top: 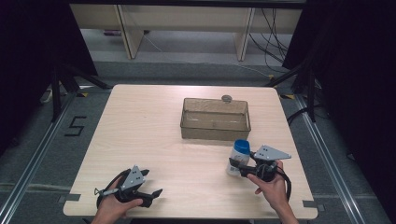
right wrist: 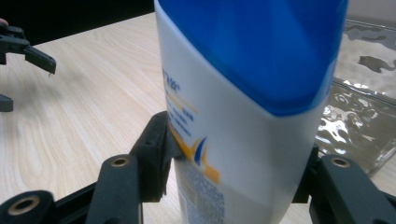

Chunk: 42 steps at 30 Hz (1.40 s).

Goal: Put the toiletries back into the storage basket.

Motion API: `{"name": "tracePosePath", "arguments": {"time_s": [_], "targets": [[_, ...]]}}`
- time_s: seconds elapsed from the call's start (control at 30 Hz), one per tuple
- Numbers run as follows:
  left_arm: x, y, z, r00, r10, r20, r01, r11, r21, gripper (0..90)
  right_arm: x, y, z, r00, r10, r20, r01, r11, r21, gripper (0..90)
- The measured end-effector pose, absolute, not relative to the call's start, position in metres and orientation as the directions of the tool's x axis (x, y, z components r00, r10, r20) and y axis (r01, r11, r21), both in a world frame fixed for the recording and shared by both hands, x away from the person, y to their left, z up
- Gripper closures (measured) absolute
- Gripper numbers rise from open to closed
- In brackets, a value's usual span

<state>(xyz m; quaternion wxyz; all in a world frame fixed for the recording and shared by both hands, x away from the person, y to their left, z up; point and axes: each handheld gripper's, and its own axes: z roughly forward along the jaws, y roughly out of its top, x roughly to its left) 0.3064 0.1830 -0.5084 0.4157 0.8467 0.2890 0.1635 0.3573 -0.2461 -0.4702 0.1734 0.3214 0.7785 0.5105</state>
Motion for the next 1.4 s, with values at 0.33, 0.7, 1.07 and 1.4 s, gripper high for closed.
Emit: {"name": "tracePosePath", "arguments": {"time_s": [0.33,0.7,1.07,1.4], "targets": [[0.305,0.183,-0.509,0.778,0.627,0.03,0.348,-0.471,0.811,15.1,0.363,-0.25,-0.458,-0.704,0.709,0.041,0.308,0.253,0.917,48.2],[0.304,0.182,-0.508,0.775,0.631,0.033,0.348,-0.47,0.811,15.1,0.368,-0.251,-0.452,-0.686,0.727,0.034,0.323,0.262,0.91,48.9],[0.305,0.185,-0.507,0.777,0.628,0.057,0.338,-0.491,0.803,15.0,0.374,-0.25,-0.445,-0.674,0.738,0.031,0.325,0.258,0.91,49.5],[0.305,0.184,-0.508,0.779,0.626,0.045,0.339,-0.48,0.809,15.0,0.377,-0.252,-0.435,-0.657,0.752,0.05,0.347,0.242,0.906,49.8]]}}
